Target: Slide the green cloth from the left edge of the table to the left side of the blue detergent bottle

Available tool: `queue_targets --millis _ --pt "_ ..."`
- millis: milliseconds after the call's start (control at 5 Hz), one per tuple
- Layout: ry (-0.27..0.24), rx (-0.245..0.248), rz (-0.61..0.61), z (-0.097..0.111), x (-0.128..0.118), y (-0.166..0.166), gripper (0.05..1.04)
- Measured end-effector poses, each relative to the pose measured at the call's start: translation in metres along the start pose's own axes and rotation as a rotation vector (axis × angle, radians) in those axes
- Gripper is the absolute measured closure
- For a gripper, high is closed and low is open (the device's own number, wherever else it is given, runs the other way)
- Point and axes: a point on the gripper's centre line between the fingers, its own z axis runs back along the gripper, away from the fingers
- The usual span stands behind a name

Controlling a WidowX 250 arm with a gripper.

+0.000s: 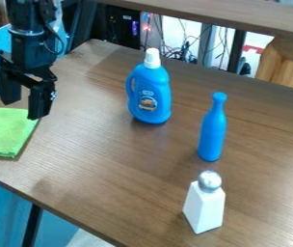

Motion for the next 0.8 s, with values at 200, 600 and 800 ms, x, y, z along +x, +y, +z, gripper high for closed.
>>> queue_targets --millis 200,600,800 --pt "0.027 -0.014 -0.005 -0.009 0.000 -0.002 0.083" --pt "0.044 -0.044 0.024 -0.021 0.011 0.035 0.082" --pt "0.190 -0.030 0.033 -0.044 0.005 0.041 0.082"
